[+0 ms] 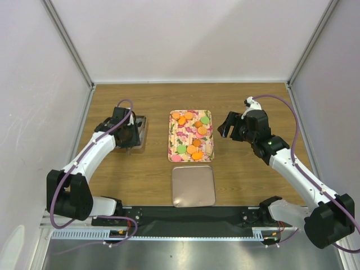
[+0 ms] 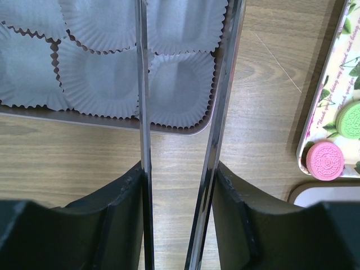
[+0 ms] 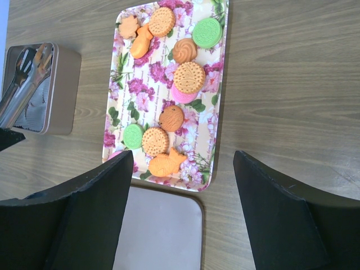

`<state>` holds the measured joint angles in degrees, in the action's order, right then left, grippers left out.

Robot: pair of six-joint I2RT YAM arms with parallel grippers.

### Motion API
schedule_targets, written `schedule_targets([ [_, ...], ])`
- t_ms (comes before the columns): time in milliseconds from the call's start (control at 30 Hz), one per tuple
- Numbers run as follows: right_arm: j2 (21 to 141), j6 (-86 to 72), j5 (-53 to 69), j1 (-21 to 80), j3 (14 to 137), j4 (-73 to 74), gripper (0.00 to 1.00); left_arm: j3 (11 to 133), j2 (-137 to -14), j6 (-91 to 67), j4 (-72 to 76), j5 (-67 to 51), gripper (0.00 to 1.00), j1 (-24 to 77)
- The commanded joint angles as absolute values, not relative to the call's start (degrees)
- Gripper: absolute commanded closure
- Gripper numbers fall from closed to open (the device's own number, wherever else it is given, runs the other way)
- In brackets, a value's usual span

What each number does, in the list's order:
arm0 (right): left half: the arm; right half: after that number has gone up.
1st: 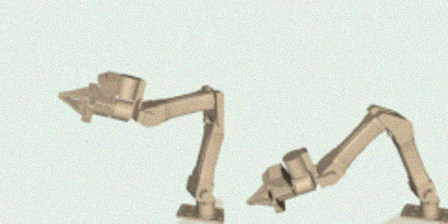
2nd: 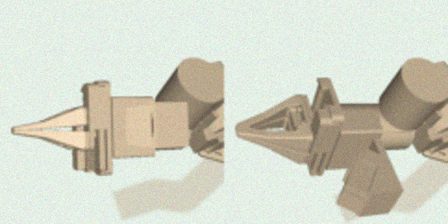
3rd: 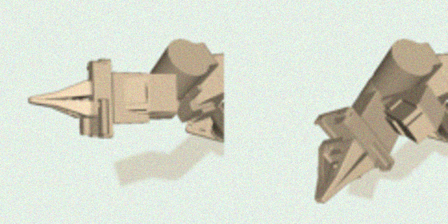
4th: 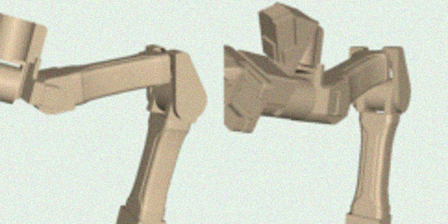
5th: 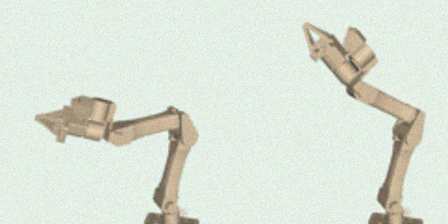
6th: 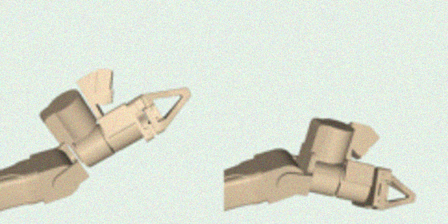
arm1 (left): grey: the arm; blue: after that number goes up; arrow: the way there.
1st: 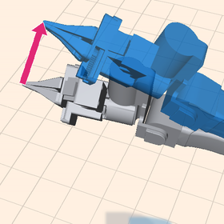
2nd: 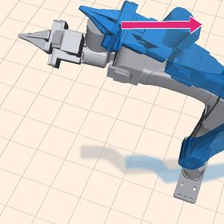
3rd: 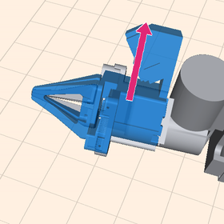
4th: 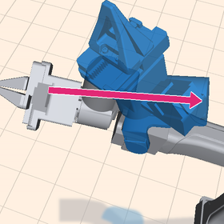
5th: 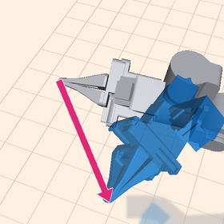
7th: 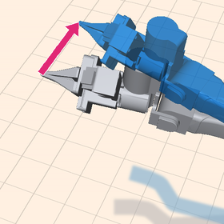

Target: Pack the cookies

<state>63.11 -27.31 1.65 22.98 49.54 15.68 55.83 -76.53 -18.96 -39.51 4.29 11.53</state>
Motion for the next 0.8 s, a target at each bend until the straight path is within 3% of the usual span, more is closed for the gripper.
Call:
schedule_targets([
  [0,63.0,-26.9,1.8,22.8,50.0,14.2,0.22,57.8,-75.9,-17.7,-37.9,4.4,0.50,11.1],
  [467,63.0,-26.9,1.8,22.7,50.4,14.4,0.22,64.0,-68.5,-18.0,-43.9,5.6,0.51,13.4],
  [767,62.6,-26.5,-1.5,22.6,50.5,15.4,0.22,72.9,-77.0,-23.5,-43.6,10.0,0.51,33.8],
])
